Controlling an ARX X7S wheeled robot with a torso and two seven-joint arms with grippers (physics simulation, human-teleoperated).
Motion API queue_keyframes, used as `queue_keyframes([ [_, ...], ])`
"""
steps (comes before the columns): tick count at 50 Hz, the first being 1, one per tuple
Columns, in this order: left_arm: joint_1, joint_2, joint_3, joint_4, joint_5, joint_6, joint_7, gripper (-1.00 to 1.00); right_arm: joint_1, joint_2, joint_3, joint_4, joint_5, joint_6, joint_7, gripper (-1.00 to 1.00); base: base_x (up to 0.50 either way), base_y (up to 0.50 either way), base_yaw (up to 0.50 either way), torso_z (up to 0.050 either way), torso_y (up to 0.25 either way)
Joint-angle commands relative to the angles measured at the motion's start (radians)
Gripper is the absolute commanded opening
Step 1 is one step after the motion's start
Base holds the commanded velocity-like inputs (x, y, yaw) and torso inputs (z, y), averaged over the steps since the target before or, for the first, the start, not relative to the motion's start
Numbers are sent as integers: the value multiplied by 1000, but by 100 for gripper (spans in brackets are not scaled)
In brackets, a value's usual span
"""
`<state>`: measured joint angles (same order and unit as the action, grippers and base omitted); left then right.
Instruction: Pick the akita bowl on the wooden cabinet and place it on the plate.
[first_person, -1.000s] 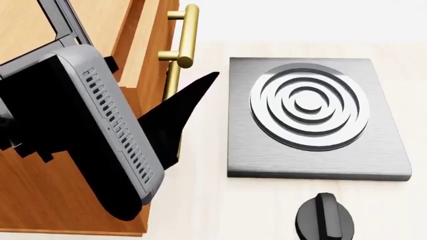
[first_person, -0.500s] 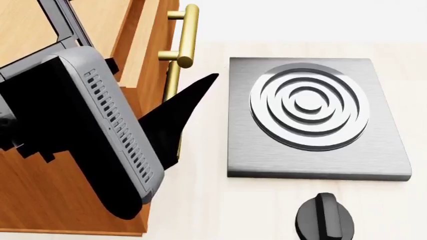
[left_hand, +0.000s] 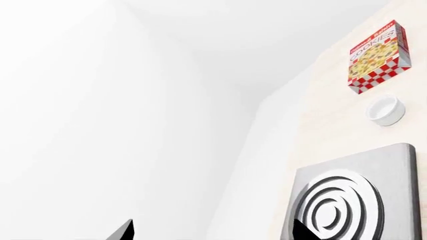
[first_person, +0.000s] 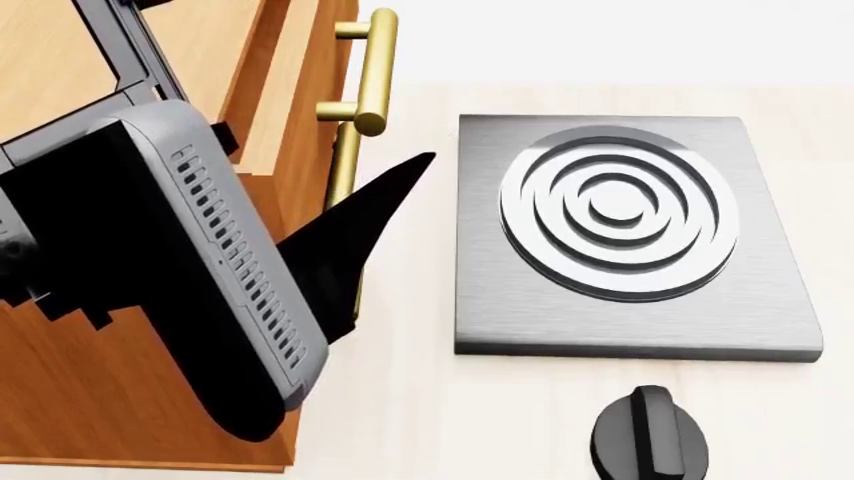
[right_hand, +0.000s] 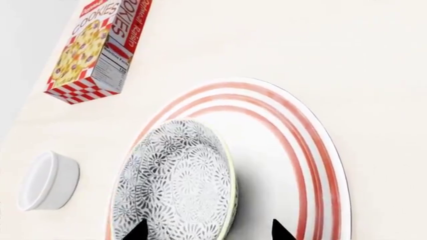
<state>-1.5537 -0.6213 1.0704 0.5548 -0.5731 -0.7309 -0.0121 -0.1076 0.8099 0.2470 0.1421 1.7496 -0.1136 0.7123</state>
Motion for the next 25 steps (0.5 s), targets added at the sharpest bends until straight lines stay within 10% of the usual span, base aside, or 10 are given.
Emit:
queue_keyframes([
  [1,6,-3,0,1,1,1,-3,100,-5,-3,3,-6,-8,0,-7,100,0,0,0,0,0],
  [25,3,-9,-8,6,-4,-2,-5,100,-75,25,75,-86,-5,-14,15,100,0,0,0,0,0],
])
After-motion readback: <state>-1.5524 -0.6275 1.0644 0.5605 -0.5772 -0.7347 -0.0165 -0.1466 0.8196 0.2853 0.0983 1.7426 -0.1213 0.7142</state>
